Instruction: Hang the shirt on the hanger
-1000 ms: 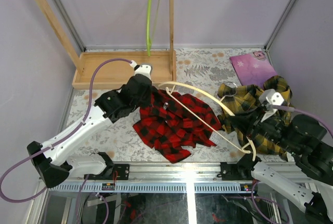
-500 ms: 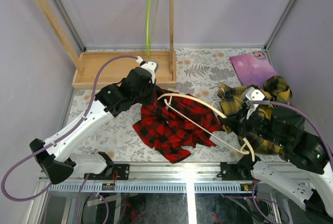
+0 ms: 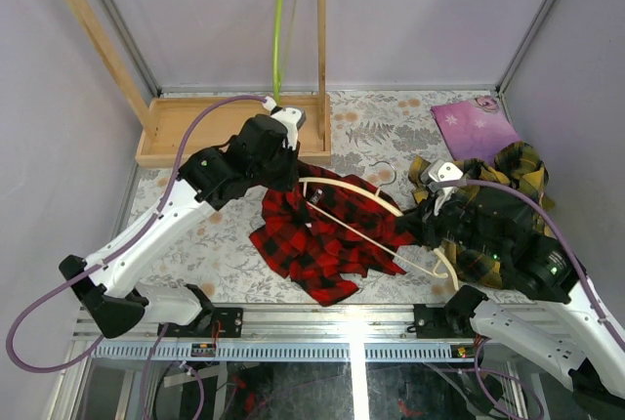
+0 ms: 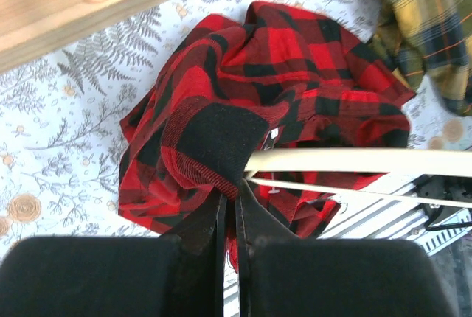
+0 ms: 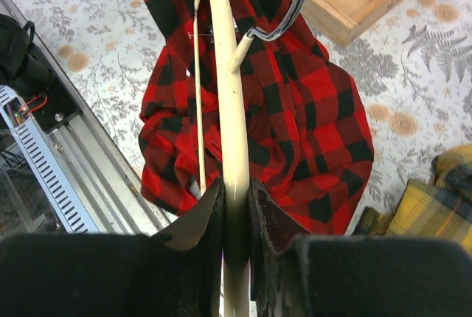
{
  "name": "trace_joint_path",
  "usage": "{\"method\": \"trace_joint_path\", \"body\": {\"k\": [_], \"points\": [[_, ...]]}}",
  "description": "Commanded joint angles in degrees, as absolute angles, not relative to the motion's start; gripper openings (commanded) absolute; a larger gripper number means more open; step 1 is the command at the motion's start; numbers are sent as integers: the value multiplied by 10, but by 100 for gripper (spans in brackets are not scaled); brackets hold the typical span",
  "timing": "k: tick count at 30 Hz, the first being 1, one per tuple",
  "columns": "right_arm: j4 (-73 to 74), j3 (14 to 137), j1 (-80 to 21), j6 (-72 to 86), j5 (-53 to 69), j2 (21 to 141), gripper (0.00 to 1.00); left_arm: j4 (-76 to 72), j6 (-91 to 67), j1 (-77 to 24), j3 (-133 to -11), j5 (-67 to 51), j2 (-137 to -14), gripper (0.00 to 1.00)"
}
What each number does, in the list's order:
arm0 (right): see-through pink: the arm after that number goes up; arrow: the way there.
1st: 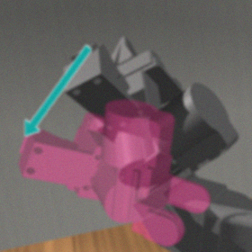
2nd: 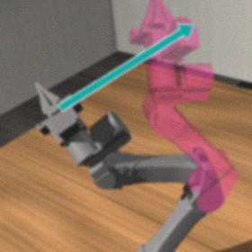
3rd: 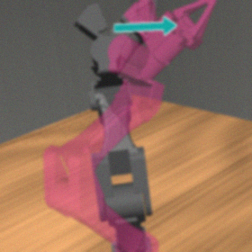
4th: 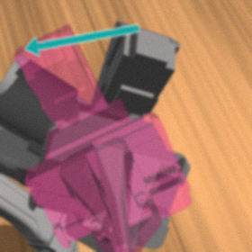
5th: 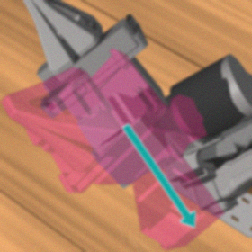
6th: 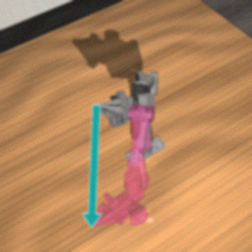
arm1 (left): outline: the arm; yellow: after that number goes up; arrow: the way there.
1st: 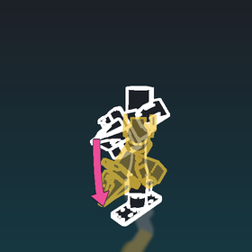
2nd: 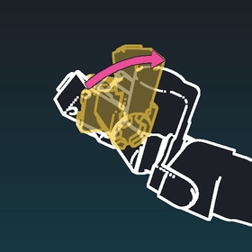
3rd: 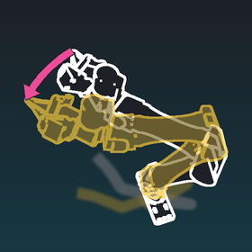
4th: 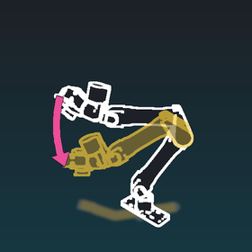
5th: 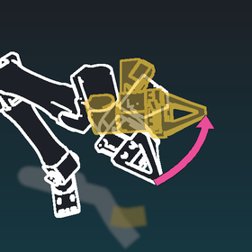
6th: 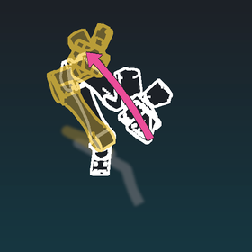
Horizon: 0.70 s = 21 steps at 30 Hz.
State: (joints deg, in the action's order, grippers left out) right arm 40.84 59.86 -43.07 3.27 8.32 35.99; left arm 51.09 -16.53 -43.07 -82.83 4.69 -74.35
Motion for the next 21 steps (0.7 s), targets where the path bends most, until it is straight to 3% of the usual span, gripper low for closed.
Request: {"method": "trace_joint_path", "body": {"k": [1, 8, 13, 21], "points": [[285, 590, -431, 13, 128, 359, 0, 517, -145, -431, -889, 15, -751, 0], [205, 580, -431, 18, 155, 378, 0, 556, -136, -473, -962, 29, -797, 0], [201, 572, -431, 24, 97, 375, 0, 576, -132, -506, -1000, 35, -819, 0], [148, 502, -432, 47, 65, 301, 0, 573, -146, -537, -1022, 18, -838, 0]]}}
